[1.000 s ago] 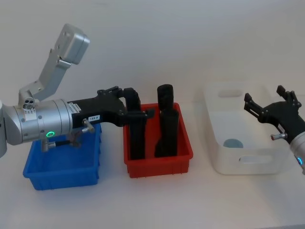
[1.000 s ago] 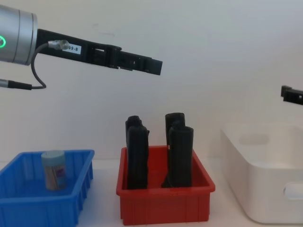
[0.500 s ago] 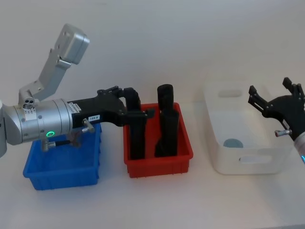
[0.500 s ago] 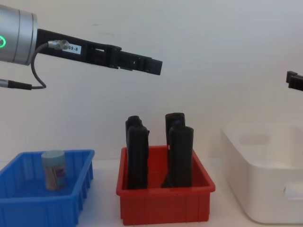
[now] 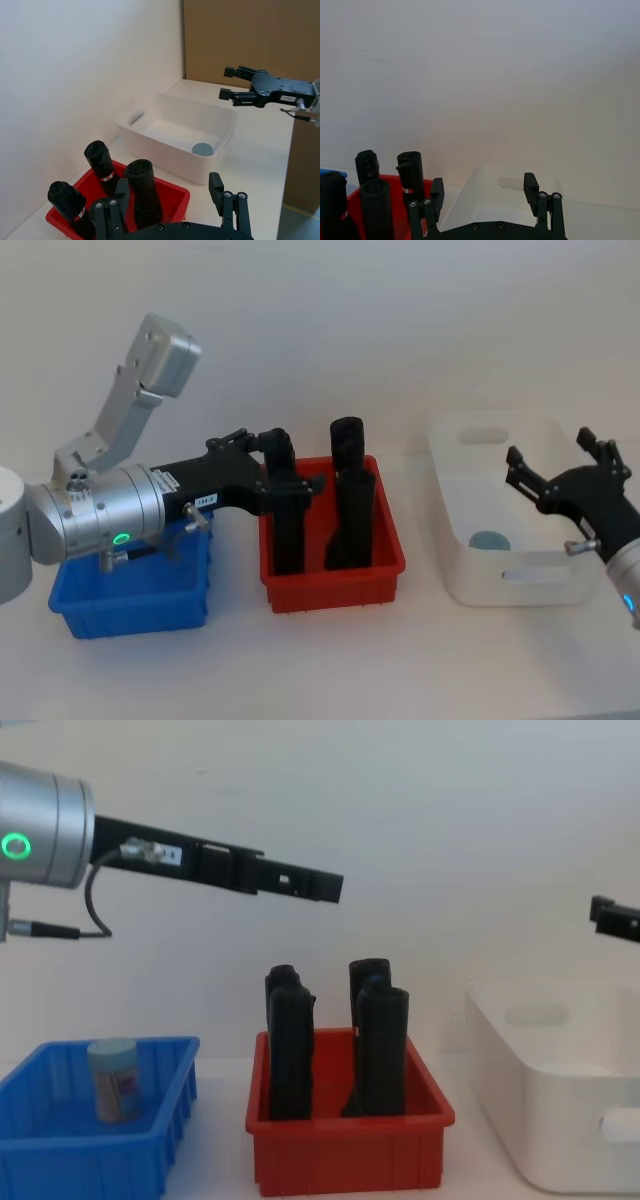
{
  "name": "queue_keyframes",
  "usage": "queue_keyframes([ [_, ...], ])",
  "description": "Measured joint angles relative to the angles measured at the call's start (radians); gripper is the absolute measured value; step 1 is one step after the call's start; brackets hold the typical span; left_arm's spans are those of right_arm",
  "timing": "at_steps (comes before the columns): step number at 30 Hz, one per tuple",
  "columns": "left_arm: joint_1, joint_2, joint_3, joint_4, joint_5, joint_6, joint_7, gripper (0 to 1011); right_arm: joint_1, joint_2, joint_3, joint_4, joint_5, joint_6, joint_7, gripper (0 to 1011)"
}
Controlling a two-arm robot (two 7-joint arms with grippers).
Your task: Pick the cotton swabs from the blue box and place them into the white box.
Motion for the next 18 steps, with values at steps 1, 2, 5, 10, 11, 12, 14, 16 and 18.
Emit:
queue_keyframes([
  [1,0.008,-0.002,0.004,-0.001,0.005,-0.013,0.02,1004,-0.013,0.0,-0.002,-0.011,0.0,0.005,0.002,1001],
  [2,0.012,-0.002,0.007,-0.001,0.007,-0.02,0.032,1004,-0.022,0.0,-0.004,-0.019,0.0,0.008,0.003,1001],
  [5,0.029,-0.006,0.016,-0.004,0.016,-0.045,0.071,1004,-0.049,-0.001,-0.008,-0.043,0.0,0.019,0.008,1001],
  [10,0.056,-0.011,0.033,-0.008,0.03,-0.091,0.14,1004,-0.098,-0.002,-0.016,-0.087,0.001,0.037,0.015,1001],
  [11,0.06,-0.012,0.035,-0.008,0.032,-0.098,0.15,1004,-0.106,-0.002,-0.018,-0.094,0.001,0.04,0.017,1001],
  [12,0.065,-0.013,0.037,-0.009,0.034,-0.105,0.16,1004,-0.112,-0.002,-0.019,-0.099,0.001,0.042,0.018,1001],
  [14,0.073,-0.015,0.042,-0.01,0.038,-0.117,0.179,1004,-0.133,-0.002,-0.022,-0.119,0.001,0.05,0.02,1001],
  [16,0.084,-0.017,0.048,-0.011,0.044,-0.136,0.209,1004,-0.147,-0.002,-0.025,-0.131,0.001,0.056,0.022,1001],
  [18,0.097,-0.019,0.055,-0.013,0.051,-0.156,0.239,1004,-0.162,-0.003,-0.027,-0.145,0.002,0.062,0.024,1001],
])
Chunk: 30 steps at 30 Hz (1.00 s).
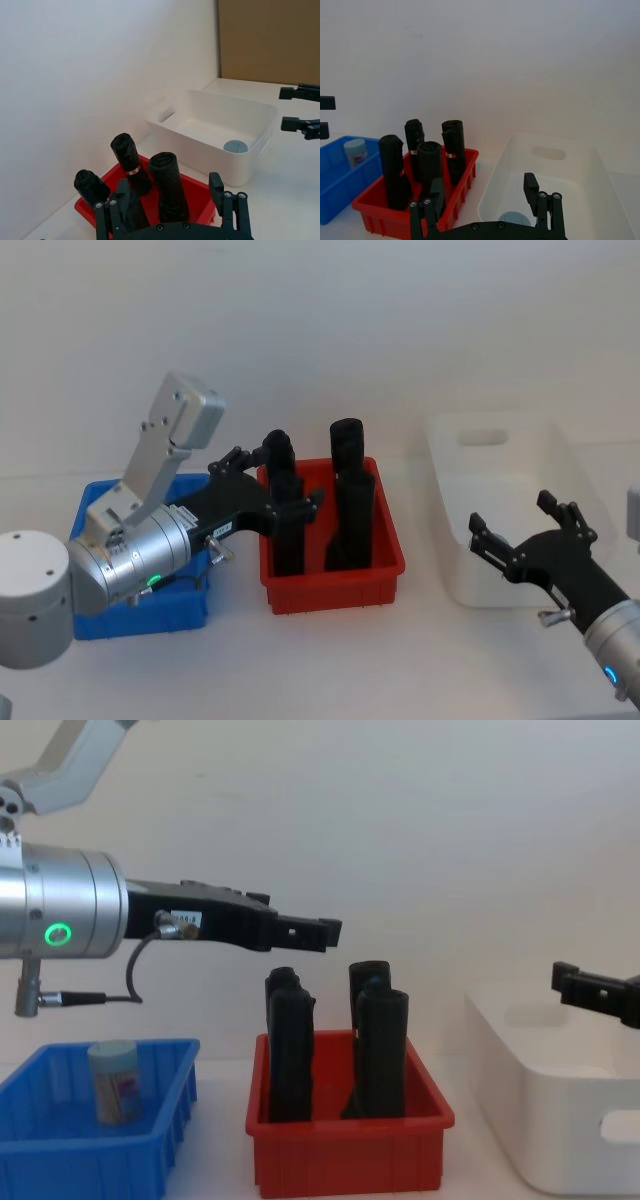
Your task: Pick the cotton swabs from the blue box and place them into the white box.
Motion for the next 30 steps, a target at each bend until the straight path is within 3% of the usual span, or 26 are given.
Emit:
queue_keyframes([
  [7,0.035,-0.007,0.02,-0.005,0.018,-0.057,0.088,1004,-0.025,0.0,-0.005,-0.022,0.001,0.01,0.004,1001],
  [30,0.156,-0.03,0.089,-0.023,0.081,-0.252,0.385,1004,-0.027,0.0,-0.004,-0.023,0.001,0.01,0.004,1001],
])
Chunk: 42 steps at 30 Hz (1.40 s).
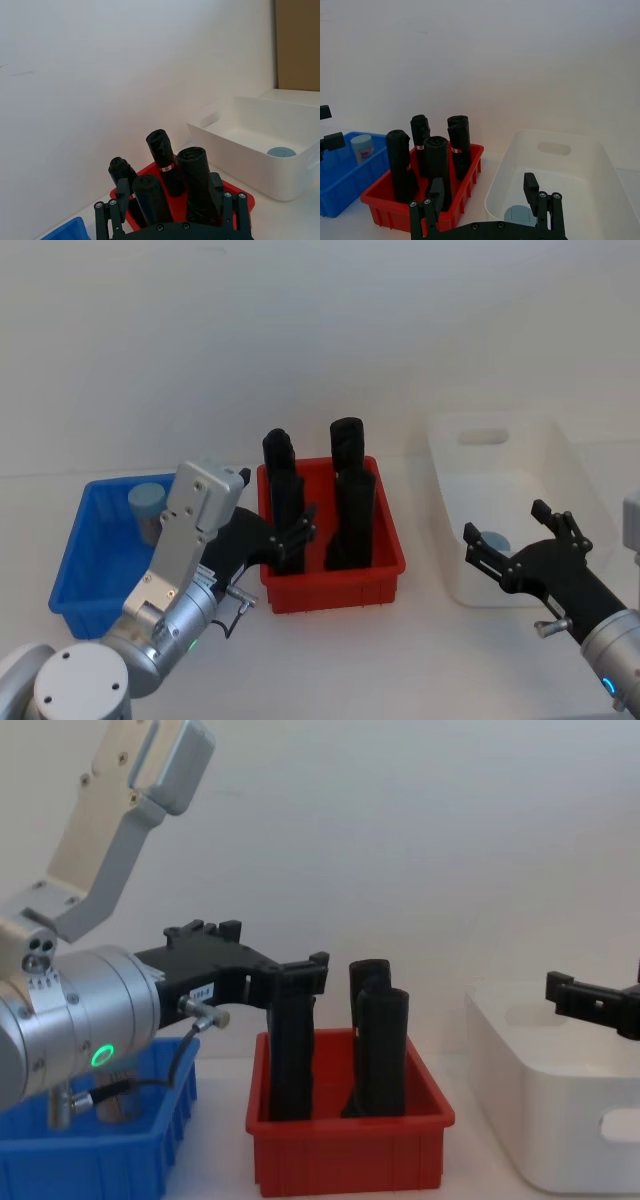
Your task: Pick the cotton swabs from the blue box and place them into the white box.
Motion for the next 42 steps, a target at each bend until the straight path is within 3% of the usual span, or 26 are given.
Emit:
queue_keyframes([
  [10,0.031,-0.006,0.018,-0.004,0.016,-0.052,0.079,1004,0.0,0.0,0.0,0.0,0.0,0.0,0.0,1001],
  [42,0.032,-0.006,0.018,-0.004,0.016,-0.054,0.083,1004,0.0,0.0,0.0,0.0,0.0,0.0,0.0,1001],
])
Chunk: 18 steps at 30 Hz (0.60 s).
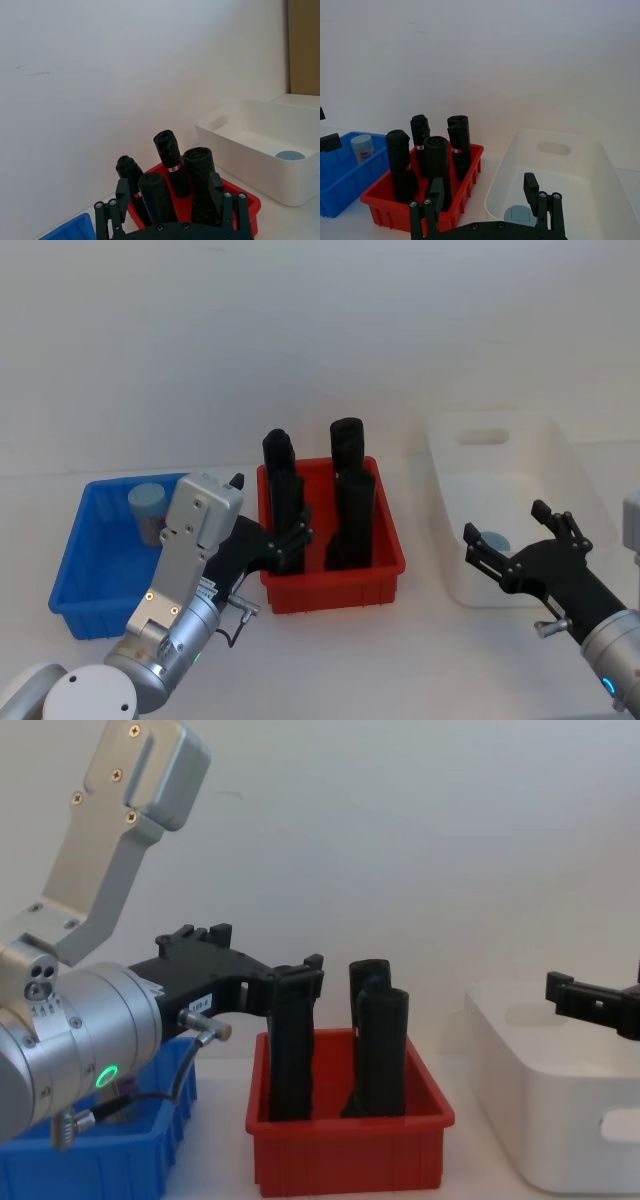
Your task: Pick the cotton swabs from the blue box and place them into the white box.
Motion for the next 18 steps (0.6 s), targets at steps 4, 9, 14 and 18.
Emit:
queue_keyframes([
  [4,0.0,0.0,0.0,0.0,0.0,0.0,0.0,1004,0.0,0.0,0.0,0.0,0.0,0.0,0.0,1001],
  [9,0.0,0.0,0.0,0.0,0.0,0.0,0.0,1004,0.0,0.0,0.0,0.0,0.0,0.0,0.0,1001],
  [14,0.0,0.0,0.0,0.0,0.0,0.0,0.0,1004,0.0,0.0,0.0,0.0,0.0,0.0,0.0,1001],
  [18,0.0,0.0,0.0,0.0,0.0,0.0,0.0,1004,0.0,0.0,0.0,0.0,0.0,0.0,0.0,1001],
])
